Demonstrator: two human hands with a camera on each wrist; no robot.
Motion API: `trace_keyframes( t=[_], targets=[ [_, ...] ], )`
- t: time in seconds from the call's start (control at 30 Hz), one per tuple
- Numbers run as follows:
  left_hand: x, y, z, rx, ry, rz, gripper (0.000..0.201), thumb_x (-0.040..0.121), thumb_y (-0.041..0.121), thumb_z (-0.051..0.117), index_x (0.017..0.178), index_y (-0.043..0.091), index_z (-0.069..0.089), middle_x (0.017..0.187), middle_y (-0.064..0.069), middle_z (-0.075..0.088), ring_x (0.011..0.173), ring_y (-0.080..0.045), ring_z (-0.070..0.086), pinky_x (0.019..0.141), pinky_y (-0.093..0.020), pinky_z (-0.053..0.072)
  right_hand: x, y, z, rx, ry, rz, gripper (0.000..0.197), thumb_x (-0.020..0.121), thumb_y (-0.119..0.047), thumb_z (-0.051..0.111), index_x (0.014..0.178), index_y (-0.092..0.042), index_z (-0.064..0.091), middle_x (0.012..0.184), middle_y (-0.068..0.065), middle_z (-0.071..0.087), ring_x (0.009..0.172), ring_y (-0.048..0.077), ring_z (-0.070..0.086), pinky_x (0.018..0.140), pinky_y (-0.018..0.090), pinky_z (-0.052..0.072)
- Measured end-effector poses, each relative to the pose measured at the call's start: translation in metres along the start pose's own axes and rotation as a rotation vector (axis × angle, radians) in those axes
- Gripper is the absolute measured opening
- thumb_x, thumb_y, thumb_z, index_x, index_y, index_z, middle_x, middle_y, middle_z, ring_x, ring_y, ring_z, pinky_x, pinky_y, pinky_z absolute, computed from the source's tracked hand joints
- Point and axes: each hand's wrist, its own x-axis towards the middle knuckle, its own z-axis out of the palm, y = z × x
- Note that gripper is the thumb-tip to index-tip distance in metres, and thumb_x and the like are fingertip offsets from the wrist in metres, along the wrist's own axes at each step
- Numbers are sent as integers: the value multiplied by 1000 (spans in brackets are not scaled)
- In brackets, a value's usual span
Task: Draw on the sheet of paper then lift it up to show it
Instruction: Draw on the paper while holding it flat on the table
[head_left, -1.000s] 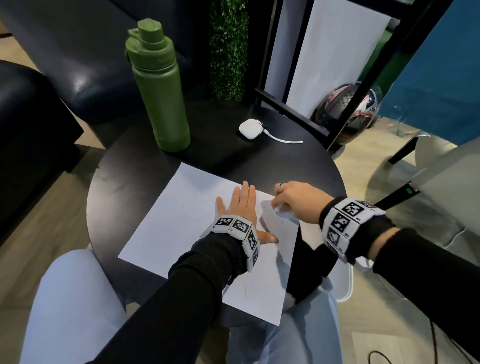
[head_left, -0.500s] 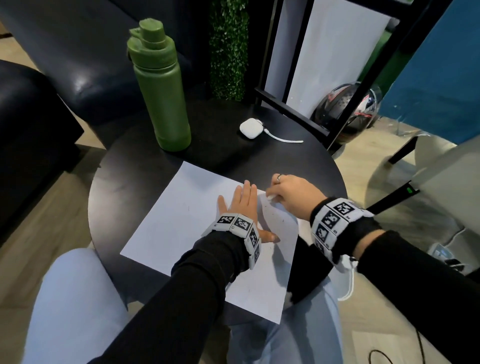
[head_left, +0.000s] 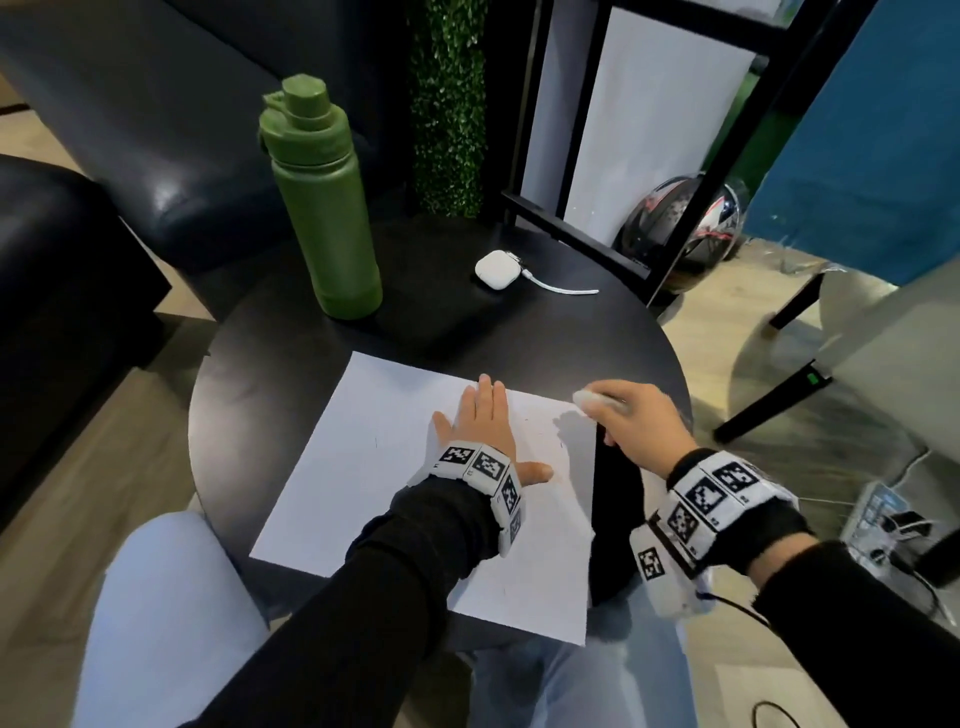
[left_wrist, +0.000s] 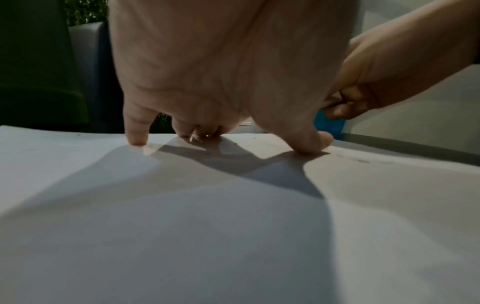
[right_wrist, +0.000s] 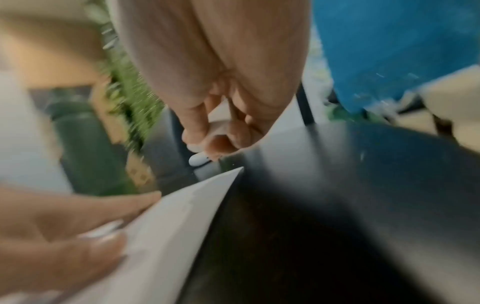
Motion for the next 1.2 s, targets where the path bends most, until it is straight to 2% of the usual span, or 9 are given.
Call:
trace_keyframes(
  t=[0.07, 0.2, 0.3, 0.4, 0.53, 0.67, 0.83, 0.93, 1.2],
  targets=[
    [-2, -8, -4, -70, 50, 14, 106, 84, 64, 49, 149, 11, -15, 158, -4, -19, 147, -21, -6, 116, -46, 12, -6, 4, 8, 364, 88, 181, 13, 91, -20, 58, 93, -12, 68, 68, 0, 58, 40, 0, 48, 41, 7, 36],
    [-11, -44, -29, -347, 224, -4, 77, 95, 23, 53, 152, 14, 2, 159, -7, -9, 142, -26, 23, 108, -34, 29, -16, 13, 23, 744, 117, 361, 21, 89, -5, 58, 109, -3, 64, 67, 6, 54, 53, 14, 44, 41, 13, 36],
    [-19, -80, -43, -531, 356, -56, 57, 94, -1, 47, 146, 16, 32, 149, -10, 32, 117, -22, 53, 94, -17, 42, -24, 13, 24, 889, 116, 404, 19, 89, -2, 56, 107, -3, 62, 70, 7, 53, 56, 13, 45, 43, 14, 36],
    [-23, -101, -48, -684, 443, -113, 28, 91, 1, 54, 115, 9, 63, 106, -10, 63, 80, -18, 61, 63, -15, 42, -29, 7, 26, 991, 123, 450, 8, 92, -7, 55, 88, -6, 62, 72, 5, 52, 57, 12, 45, 45, 15, 37],
    [-27, -109, -49, -876, 441, -96, 17, 86, 12, 66, 69, 12, 63, 71, -7, 67, 55, -7, 61, 50, -11, 49, -35, -9, 33, 1123, 172, 503, 28, 96, -21, 52, 70, -12, 47, 63, 2, 43, 56, 13, 42, 53, 21, 36],
    [-30, -117, -43, -779, 373, -10, 23, 89, 2, 59, 88, 23, 68, 105, 4, 67, 91, -8, 63, 66, -6, 41, -41, -27, 47, 1193, 140, 541, 27, 95, -24, 52, 72, -12, 47, 57, 3, 40, 52, 15, 41, 53, 23, 38],
    [-37, -112, -40, -570, 261, 129, 40, 90, 9, 59, 126, 27, 57, 152, 8, 30, 136, -13, 33, 83, 4, 32, -39, -39, 68, 708, 97, 370, 17, 93, -20, 51, 79, -15, 57, 59, -3, 42, 51, 14, 39, 46, 21, 33],
    [-35, -90, -35, -404, 164, 199, 50, 89, 21, 63, 136, 28, 48, 156, 7, 21, 146, -15, 8, 113, -25, 14, -32, -48, 69, 413, 76, 256, 16, 91, -23, 54, 97, -13, 64, 70, -4, 53, 66, 18, 48, 65, 26, 38],
    [-16, -54, -15, 172, -65, 269, 95, 81, 51, 65, 149, 41, -1, 159, 5, -12, 145, -31, -13, 115, -55, -1, -3, -62, 44, 144, 87, 308, 14, 83, -22, 59, 84, -12, 69, 83, 6, 62, 82, 23, 54, 70, 25, 38]
  ],
)
